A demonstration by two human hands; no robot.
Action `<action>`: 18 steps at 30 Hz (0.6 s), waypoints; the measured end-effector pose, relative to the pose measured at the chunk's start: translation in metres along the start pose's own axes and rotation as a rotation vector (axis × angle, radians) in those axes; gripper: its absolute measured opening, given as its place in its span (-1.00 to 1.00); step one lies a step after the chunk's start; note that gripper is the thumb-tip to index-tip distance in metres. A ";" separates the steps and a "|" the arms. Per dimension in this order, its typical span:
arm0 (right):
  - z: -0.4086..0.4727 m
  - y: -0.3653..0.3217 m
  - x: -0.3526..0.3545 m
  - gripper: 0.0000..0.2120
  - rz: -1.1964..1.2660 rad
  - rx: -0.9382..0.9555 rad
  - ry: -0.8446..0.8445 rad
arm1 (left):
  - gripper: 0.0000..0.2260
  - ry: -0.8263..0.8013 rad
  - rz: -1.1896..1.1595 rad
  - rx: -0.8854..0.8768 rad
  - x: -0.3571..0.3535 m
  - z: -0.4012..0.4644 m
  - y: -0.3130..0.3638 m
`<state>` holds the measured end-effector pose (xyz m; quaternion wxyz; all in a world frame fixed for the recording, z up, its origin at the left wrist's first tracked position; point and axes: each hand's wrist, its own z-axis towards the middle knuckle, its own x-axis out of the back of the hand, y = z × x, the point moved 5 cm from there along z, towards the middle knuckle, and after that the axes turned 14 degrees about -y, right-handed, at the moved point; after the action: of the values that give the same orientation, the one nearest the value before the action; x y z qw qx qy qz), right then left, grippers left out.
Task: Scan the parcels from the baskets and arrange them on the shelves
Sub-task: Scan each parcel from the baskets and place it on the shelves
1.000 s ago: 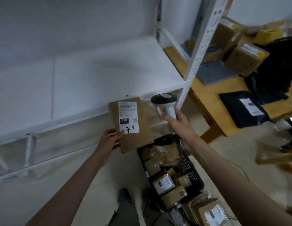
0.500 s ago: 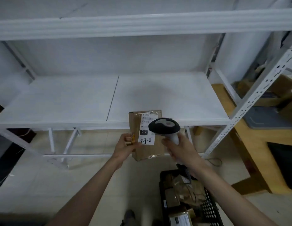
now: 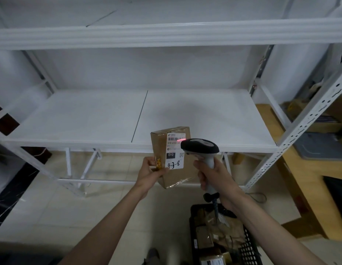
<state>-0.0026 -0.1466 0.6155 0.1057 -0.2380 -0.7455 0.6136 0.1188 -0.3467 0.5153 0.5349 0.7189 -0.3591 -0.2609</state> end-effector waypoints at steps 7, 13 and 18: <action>0.005 0.004 -0.002 -0.89 0.135 -0.012 -0.044 | -0.53 0.029 -0.002 0.002 0.003 0.003 -0.004; 0.025 -0.012 0.003 -0.78 -0.195 0.011 -0.049 | -0.55 0.031 -0.047 -0.002 0.017 0.000 0.009; 0.071 -0.031 -0.030 -0.58 -0.183 -0.003 -0.150 | -0.61 0.067 -0.157 0.028 0.064 -0.015 0.030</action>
<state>-0.0154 -0.2266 0.6333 0.1047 -0.1224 -0.7708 0.6164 0.1624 -0.3939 0.5488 0.5146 0.7605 -0.2873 -0.2727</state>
